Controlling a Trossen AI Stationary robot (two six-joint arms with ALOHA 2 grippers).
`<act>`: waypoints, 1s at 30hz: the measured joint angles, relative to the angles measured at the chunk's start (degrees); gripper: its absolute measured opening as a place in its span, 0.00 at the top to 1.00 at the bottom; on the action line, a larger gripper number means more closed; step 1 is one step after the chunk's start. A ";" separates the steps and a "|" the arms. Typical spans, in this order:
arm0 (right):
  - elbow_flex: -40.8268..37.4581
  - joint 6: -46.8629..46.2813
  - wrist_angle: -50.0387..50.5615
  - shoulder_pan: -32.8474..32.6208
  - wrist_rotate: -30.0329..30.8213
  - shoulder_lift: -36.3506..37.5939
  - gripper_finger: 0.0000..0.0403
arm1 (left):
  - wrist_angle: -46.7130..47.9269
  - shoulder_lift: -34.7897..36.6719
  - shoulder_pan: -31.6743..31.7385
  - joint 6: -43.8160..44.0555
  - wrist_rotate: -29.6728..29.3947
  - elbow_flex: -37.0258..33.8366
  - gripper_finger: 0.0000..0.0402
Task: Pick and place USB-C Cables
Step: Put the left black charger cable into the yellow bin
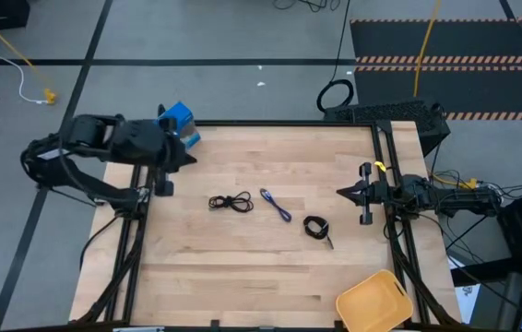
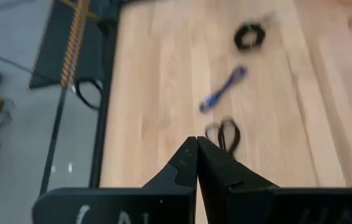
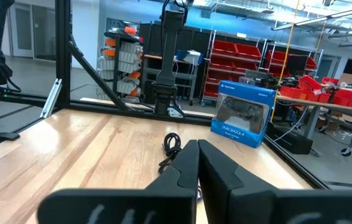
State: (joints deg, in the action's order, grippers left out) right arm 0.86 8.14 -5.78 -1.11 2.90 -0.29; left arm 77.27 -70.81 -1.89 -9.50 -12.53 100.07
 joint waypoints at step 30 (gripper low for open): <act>10.09 -9.00 2.28 -0.02 0.02 -4.20 1.00 | 9.29 -7.95 0.00 6.74 0.00 0.00 0.95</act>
State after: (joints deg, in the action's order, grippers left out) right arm 10.95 -0.86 -3.50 -1.13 2.92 -4.49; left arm 86.56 -78.76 -1.89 -2.76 -12.54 100.07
